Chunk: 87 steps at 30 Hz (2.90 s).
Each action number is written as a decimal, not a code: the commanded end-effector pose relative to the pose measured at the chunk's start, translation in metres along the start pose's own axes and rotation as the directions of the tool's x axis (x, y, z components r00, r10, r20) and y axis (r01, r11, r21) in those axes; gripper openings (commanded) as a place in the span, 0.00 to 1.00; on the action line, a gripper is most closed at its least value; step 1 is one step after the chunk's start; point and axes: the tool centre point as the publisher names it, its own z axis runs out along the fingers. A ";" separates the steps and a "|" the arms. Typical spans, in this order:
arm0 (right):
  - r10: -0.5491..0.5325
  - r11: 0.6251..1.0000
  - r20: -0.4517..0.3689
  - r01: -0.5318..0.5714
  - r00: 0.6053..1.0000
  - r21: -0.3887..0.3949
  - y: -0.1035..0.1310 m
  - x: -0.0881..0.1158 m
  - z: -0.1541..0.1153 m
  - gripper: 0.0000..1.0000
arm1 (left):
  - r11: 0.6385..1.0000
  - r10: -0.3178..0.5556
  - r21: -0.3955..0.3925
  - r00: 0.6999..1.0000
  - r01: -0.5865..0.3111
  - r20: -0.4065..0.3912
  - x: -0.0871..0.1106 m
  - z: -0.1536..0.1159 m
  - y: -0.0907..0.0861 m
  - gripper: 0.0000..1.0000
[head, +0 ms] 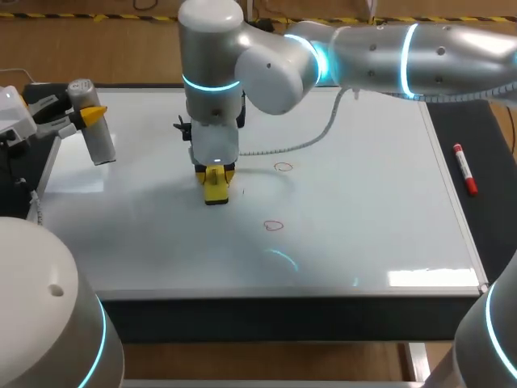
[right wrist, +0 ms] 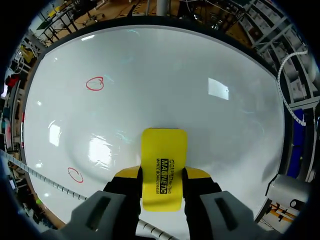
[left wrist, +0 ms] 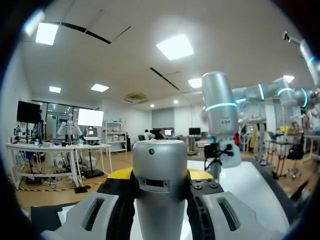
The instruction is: Pick up the inspection probe, press it on each red-marked spot on the whiteboard one by one, put down the probe, pick up the eraser, and wipe off all the red marks.
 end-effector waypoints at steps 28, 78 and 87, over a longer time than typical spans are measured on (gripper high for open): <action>0.053 0.998 -0.018 -0.052 0.998 0.037 -0.015 0.068 -0.040 0.00 | 1.000 0.001 0.000 1.000 -0.001 0.000 0.000 0.000 -0.001 0.00; 0.647 0.763 0.004 -0.647 0.763 -0.006 -0.086 0.375 -0.064 0.00 | 1.000 0.001 0.000 1.000 -0.001 0.000 0.000 0.000 -0.001 0.00; 0.655 0.756 0.005 -0.655 0.756 0.001 -0.086 0.376 -0.064 0.00 | 1.000 0.001 0.000 1.000 -0.001 0.000 0.000 0.000 -0.001 0.00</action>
